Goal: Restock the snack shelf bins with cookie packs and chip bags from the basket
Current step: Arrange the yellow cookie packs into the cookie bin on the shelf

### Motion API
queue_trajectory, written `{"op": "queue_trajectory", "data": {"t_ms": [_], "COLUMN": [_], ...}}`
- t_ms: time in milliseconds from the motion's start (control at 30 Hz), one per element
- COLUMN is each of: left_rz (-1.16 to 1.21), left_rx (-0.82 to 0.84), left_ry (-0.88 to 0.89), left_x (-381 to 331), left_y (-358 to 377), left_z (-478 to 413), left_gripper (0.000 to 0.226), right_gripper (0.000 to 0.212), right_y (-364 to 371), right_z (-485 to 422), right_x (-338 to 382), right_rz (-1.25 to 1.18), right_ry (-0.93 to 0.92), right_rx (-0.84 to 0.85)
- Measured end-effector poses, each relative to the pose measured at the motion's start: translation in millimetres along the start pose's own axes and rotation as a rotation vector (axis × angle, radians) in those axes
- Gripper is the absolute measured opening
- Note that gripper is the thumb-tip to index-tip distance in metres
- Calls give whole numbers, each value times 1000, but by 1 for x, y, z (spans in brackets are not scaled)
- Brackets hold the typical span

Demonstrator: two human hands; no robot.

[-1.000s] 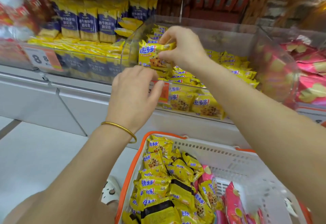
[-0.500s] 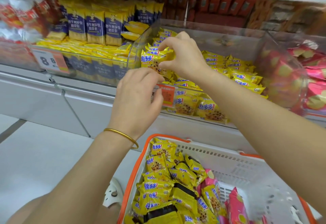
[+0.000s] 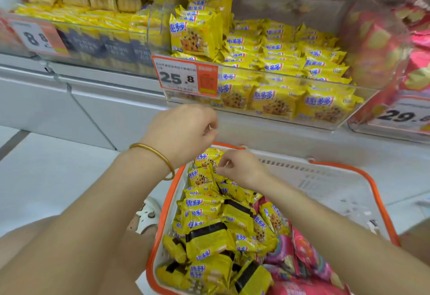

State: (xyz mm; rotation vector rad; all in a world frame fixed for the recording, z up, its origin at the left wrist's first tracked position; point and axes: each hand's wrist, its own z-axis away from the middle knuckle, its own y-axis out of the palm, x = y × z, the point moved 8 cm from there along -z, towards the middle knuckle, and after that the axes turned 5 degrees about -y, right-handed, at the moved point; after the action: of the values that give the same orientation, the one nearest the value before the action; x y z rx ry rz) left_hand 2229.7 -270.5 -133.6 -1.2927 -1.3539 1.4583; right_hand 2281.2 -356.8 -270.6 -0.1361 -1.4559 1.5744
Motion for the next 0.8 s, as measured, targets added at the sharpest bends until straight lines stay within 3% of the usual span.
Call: {"op": "queue_trajectory", "data": {"t_ms": [133,233,267,433,533,600,667,800], "left_rz": [4,-1,-1,-46,-42,63,216,583], "left_rx": [53,96,112,201,330,416,439,265], "left_ry": [-37,-51,-56,-55,-31,-45,-57,-21], "left_x": [3,5,6,12,9,6,2,-3], "left_y": [5,8,9,22,35,40,35,-5], "left_z": [-8,-12,-12,-15,-14,-12,-12,-12], "left_gripper": [18,18,18,22,36,46,41,19], "right_gripper": [46,28,22,40,31,17,10,21], "right_y": [59,74,72,22,-19,-40,-59,-105], "right_z": [-32,-39,-39,-20,11,30,46,68], "right_x": [-18,-20,-23,-26,-22,-18,-8,25], "right_rz": [-16,7,-21,-131,-218,-408,-648,-832], "right_ry": [165,180,171,-2,-79,-93,-90,-153], "right_rx": [58,45,17,-179,-202,-184,-151,-128]}}
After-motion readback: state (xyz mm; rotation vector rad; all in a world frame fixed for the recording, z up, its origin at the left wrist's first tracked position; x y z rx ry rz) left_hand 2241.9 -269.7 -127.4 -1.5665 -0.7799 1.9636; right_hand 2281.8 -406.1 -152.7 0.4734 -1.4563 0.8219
